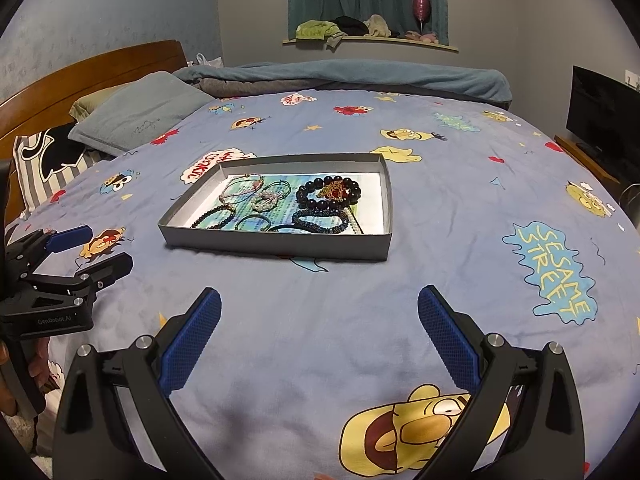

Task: Organize jewelry

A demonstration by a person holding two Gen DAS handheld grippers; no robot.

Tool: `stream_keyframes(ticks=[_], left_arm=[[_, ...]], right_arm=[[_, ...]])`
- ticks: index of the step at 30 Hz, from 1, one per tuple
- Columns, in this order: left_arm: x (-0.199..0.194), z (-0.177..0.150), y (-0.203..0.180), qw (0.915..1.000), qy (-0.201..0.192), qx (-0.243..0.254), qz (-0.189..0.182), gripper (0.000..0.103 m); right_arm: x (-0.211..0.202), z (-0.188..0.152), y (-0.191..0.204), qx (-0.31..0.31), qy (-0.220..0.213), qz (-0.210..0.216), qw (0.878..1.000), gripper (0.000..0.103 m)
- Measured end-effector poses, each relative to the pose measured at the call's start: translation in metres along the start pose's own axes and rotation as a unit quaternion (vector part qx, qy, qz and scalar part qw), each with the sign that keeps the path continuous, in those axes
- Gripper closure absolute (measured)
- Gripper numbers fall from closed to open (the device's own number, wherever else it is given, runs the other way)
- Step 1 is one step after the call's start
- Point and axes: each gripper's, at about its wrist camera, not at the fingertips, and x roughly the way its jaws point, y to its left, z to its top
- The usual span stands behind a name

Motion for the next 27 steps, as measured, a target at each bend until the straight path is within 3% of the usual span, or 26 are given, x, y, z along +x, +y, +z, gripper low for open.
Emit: stream_keyframes(ticks=[27], left_arm=[[0.0069,0.0,0.0026,1.0,0.001,-0.002,0.0,0.01]], right_arm=[[0.0061,-0.0033,-0.0036,0.003,0.008,0.001,1.0,0.006]])
